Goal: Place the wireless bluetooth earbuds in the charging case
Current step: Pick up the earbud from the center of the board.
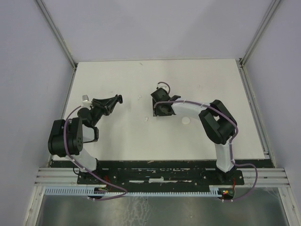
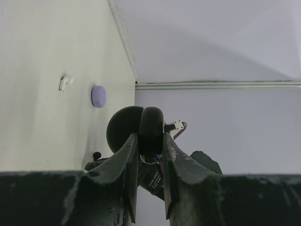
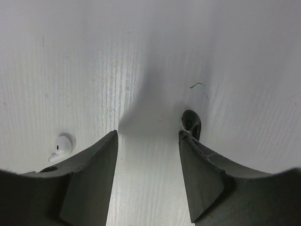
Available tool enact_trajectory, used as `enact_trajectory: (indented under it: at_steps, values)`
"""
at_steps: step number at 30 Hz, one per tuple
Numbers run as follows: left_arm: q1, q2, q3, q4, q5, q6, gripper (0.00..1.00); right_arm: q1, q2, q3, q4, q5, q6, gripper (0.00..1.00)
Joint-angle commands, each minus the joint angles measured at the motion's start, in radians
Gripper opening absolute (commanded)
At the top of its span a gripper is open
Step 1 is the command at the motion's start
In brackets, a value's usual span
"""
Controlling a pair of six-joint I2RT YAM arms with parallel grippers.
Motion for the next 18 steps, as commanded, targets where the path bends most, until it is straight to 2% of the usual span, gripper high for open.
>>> enact_trajectory:
  at_steps: [1,11,14,18]
  values:
    - [-0.003,0.015,0.025,0.075,-0.008,-0.015,0.03,0.014,0.018,0.032,-0.025,-0.009,0.005,0.62]
    - [-0.005,-0.003,0.034,0.053,0.000,-0.004,0.03,0.065,-0.131,0.042,-0.057,0.142,-0.151,0.60]
    - [-0.016,-0.015,0.052,0.008,0.011,0.017,0.03,0.060,-0.133,0.095,-0.155,0.218,-0.204,0.57]
    - [-0.058,-0.004,0.096,-0.025,0.030,0.036,0.03,0.031,-0.081,0.199,-0.307,0.222,-0.247,0.54]
